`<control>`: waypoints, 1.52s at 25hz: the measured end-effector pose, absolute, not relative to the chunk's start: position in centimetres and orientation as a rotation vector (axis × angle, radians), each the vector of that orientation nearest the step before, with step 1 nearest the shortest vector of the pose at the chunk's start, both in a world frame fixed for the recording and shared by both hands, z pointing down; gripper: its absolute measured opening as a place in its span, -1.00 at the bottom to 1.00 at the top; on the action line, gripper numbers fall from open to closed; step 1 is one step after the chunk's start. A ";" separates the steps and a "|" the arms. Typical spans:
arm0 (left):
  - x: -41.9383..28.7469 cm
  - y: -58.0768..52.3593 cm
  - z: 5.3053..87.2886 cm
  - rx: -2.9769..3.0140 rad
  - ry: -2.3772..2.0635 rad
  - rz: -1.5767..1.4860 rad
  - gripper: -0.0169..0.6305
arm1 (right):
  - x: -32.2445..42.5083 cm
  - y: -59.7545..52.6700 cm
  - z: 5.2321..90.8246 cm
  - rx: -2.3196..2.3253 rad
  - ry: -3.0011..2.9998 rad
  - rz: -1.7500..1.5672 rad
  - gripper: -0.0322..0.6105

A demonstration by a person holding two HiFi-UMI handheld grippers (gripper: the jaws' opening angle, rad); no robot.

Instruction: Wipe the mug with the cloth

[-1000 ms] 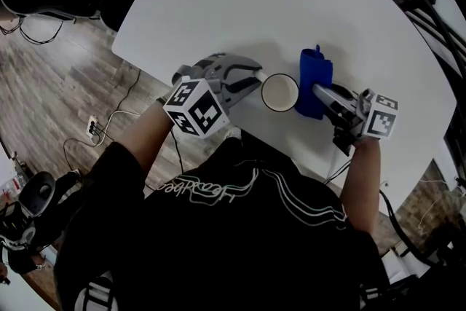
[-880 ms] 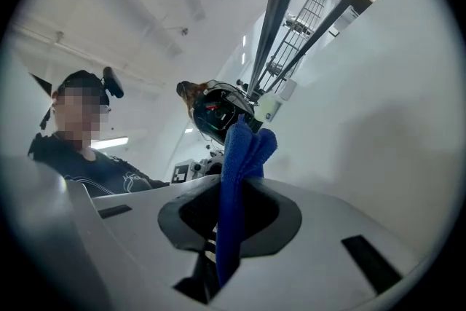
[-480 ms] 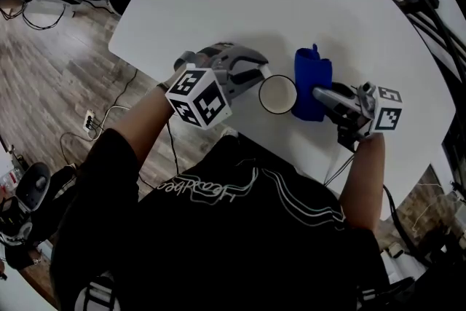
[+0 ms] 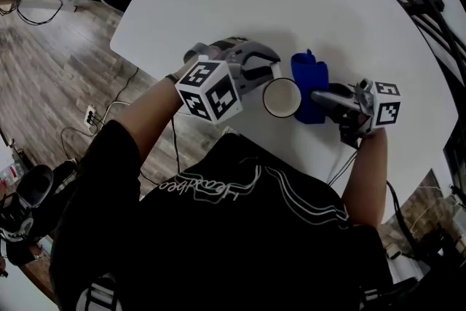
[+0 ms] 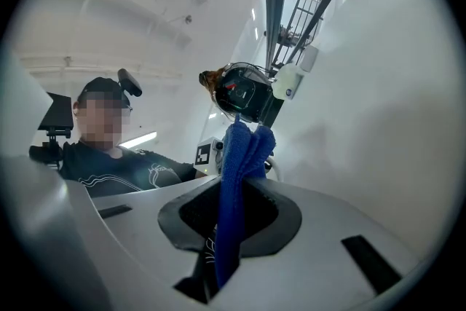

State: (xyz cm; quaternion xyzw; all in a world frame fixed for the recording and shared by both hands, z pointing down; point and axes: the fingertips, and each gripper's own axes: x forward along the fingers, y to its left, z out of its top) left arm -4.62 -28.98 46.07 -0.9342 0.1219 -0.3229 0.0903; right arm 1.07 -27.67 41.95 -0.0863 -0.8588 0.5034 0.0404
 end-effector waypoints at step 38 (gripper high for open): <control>-10.6 -20.8 33.0 -3.351 0.616 -0.381 -0.67 | -1.0 -19.8 31.0 0.729 -2.913 0.846 -0.75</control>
